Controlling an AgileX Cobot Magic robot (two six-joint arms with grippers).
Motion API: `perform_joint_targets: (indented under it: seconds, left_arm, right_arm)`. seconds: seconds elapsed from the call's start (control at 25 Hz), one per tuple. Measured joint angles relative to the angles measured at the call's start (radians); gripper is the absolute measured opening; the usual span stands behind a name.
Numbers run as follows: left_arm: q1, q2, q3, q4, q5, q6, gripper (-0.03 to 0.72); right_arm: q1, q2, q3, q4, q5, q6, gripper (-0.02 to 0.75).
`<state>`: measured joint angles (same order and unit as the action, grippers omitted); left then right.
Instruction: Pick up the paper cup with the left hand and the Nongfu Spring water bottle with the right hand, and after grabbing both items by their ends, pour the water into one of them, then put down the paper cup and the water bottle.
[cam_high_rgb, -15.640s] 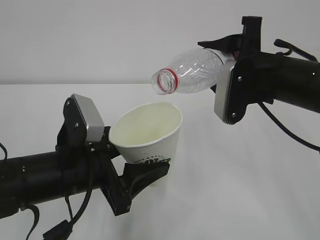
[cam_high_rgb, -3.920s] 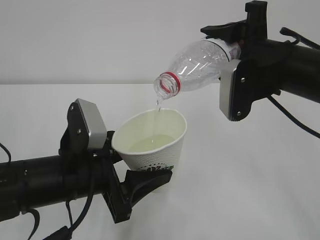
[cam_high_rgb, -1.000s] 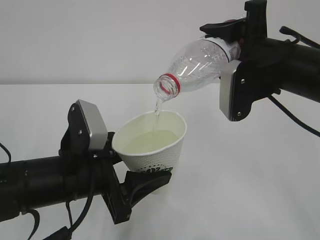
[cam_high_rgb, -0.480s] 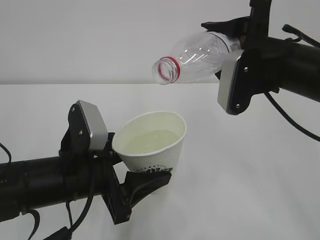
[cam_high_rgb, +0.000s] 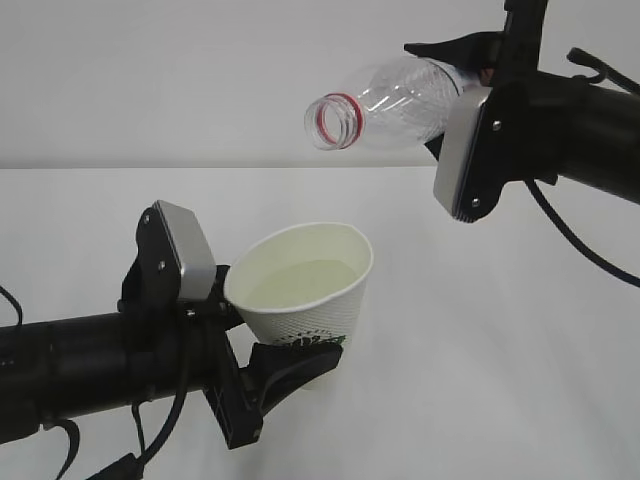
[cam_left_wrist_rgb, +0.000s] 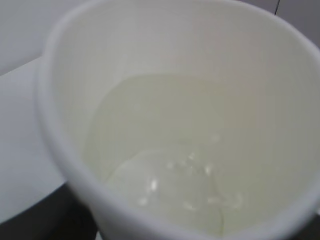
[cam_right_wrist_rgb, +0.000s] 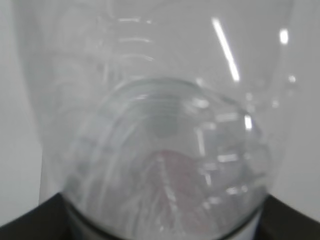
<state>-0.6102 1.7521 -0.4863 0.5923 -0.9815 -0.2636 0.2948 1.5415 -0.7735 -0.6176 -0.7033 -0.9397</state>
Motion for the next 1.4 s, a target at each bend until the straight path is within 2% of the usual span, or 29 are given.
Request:
perform_joint_targets:
  seconds: [1.4]
  left_arm:
    - [0.0, 0.0, 0.0, 0.0, 0.004, 0.0, 0.525]
  right_arm:
    - [0.0, 0.0, 0.0, 0.0, -0.002, 0.403, 0.442]
